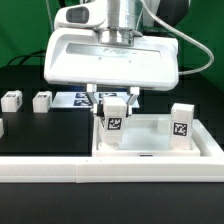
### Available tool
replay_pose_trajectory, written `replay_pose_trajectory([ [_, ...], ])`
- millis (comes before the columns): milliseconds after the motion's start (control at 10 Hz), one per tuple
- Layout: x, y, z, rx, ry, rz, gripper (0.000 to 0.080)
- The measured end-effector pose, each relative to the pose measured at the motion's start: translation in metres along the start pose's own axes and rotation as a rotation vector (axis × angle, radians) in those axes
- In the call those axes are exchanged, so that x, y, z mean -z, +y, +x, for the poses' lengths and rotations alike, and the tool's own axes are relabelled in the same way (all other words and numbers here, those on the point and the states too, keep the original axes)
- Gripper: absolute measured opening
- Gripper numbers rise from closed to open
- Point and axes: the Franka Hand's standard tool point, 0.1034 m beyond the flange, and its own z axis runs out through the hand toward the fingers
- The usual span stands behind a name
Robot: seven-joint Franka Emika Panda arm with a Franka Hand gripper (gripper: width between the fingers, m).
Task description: Assemble square table
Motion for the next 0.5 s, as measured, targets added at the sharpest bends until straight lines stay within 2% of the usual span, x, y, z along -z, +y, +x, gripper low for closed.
replay_pose_trajectory([
  [500,0.0012,-0.0033,-0.0038,-0.007,0.02,-0.008,0.0291],
])
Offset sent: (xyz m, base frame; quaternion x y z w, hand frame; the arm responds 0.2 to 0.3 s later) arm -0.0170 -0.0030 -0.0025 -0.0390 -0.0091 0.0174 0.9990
